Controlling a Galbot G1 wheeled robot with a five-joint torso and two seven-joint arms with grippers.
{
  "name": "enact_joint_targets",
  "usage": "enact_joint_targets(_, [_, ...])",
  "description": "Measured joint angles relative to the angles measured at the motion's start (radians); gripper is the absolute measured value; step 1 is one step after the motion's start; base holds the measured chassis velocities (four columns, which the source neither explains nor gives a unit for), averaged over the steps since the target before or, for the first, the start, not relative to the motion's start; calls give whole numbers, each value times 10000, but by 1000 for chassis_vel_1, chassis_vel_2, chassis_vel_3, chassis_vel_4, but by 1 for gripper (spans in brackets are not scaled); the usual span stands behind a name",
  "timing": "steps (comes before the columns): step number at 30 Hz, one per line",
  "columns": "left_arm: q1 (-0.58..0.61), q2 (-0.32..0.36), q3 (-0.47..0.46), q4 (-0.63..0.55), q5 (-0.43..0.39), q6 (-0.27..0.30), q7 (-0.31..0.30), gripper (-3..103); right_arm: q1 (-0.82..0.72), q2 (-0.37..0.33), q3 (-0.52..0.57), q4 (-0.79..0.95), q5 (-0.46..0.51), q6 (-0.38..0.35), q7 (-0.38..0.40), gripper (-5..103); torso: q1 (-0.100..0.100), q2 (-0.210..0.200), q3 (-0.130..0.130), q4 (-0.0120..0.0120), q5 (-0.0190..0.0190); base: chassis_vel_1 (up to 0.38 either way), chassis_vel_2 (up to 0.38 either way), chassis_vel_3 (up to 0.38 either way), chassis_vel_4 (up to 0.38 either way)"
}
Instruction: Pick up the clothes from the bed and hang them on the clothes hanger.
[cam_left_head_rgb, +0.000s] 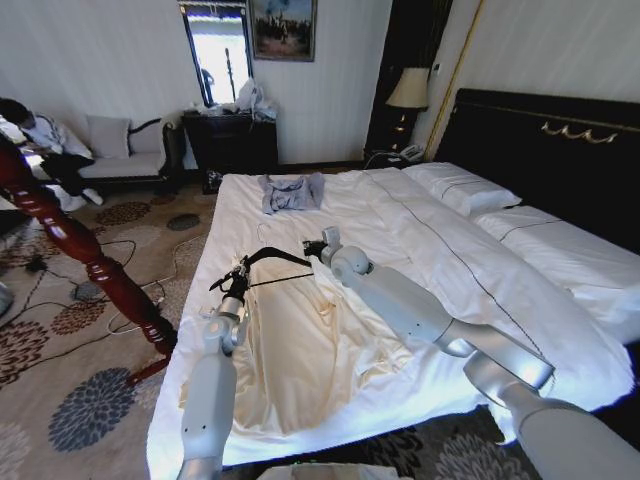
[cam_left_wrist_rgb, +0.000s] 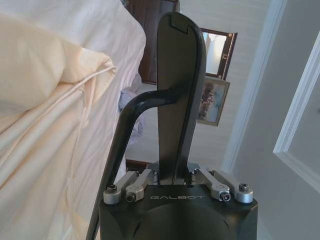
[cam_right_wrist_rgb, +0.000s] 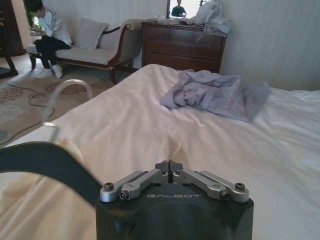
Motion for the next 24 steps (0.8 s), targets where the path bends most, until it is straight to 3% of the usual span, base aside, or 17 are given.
enact_joint_targets(9, [87,-69,58,-283,-132,22,-106,23,-58,-159,54,-95,34,30,-10,0,0,0,0,-2,1,0,0,0,0])
enact_joint_targets(20, [-360,-443,126,510,288,32,187,23,-259,-31,32,856,1202,-399,874,0,0,0,0,-1,-1,0,0,0,0])
enact_joint_targets(24, [-709,-443,119,849,507,-3,228,23,-295,303,39,1107,1606,-466,1112,0,0,0,0,2,0,0,0,0,0])
